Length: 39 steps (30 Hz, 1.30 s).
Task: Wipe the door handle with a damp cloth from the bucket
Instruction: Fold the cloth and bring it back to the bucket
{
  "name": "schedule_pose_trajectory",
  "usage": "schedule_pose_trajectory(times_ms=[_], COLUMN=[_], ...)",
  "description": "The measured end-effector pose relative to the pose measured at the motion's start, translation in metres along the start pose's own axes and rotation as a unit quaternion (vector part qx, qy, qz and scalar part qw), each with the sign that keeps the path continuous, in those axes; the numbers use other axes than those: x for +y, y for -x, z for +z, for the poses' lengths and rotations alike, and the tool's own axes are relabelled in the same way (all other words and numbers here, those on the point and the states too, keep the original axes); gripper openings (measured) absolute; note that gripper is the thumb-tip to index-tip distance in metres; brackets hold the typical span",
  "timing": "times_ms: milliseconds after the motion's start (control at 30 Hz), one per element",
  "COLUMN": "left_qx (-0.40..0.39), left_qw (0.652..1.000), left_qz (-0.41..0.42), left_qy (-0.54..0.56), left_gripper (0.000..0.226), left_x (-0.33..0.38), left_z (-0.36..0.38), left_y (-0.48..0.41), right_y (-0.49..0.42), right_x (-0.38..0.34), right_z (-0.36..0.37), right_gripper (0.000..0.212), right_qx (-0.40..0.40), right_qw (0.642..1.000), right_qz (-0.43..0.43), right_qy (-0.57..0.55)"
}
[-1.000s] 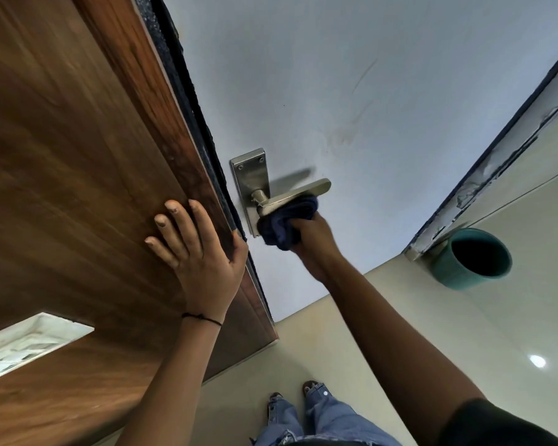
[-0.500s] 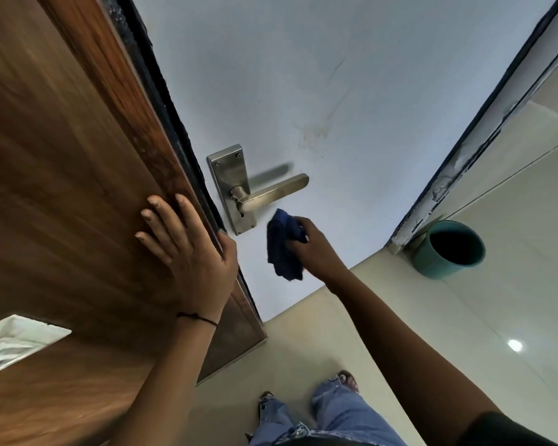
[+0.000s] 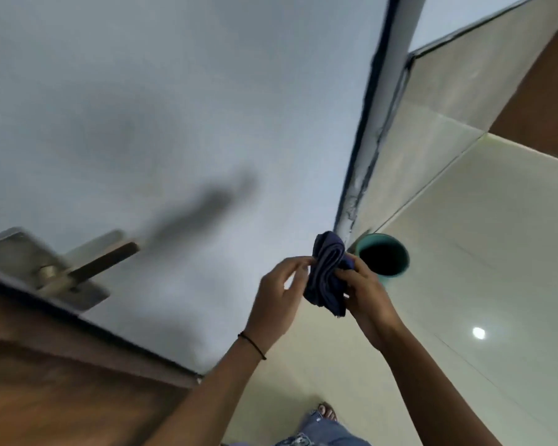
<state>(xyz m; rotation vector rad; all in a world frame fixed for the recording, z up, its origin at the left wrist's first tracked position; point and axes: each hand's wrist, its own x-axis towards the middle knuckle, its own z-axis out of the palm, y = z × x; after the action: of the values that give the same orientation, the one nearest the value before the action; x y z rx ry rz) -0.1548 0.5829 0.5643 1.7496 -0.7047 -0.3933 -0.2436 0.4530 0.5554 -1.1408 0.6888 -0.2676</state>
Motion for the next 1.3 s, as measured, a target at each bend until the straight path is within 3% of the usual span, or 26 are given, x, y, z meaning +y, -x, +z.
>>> schedule_pose_trajectory(times_ms=[233, 433, 600, 733, 833, 1000, 1167, 1300], left_qx=[-0.166, -0.275, -0.252, -0.251, -0.233, -0.156, -0.096, -0.084], left_qw=[0.983, 0.96, 0.955, 0.898, 0.873, 0.869, 0.821, 0.807], left_qz=[0.075, -0.015, -0.108, -0.282, -0.358, -0.425, -0.505, -0.545], left_qy=[-0.028, 0.041, 0.112, 0.227, 0.236, 0.199, 0.25, 0.212], left_gripper=[0.034, 0.033, 0.025, 0.063, 0.073, 0.068, 0.049, 0.049], left_x=[0.038, 0.032, -0.009, -0.065, -0.102, -0.157, -0.243, -0.344], left_z=[0.144, 0.22, 0.275, 0.333, 0.373, 0.425, 0.469, 0.51], left_y=[-0.055, -0.12, -0.208, -0.279, -0.324, -0.383, -0.431, -0.455], right_y=[-0.009, -0.052, -0.134, -0.223, -0.285, -0.376, -0.462, -0.537], right_x=[-0.04, -0.064, -0.077, -0.077, -0.066, -0.035, 0.038, 0.128], right_z=[-0.128, -0.199, -0.255, -0.298, -0.328, -0.371, -0.417, -0.459], right_gripper=[0.04, 0.032, 0.036, 0.029, 0.023, 0.03, 0.028, 0.034], right_qx=[0.049, 0.114, 0.174, 0.235, 0.272, 0.263, 0.254, 0.269], right_qw=[0.987, 0.988, 0.969, 0.949, 0.931, 0.918, 0.911, 0.891], right_qz=[-0.011, -0.005, 0.073, 0.15, 0.21, 0.242, 0.293, 0.342], right_qy=[-0.151, -0.104, -0.157, -0.144, -0.128, -0.17, -0.138, -0.133])
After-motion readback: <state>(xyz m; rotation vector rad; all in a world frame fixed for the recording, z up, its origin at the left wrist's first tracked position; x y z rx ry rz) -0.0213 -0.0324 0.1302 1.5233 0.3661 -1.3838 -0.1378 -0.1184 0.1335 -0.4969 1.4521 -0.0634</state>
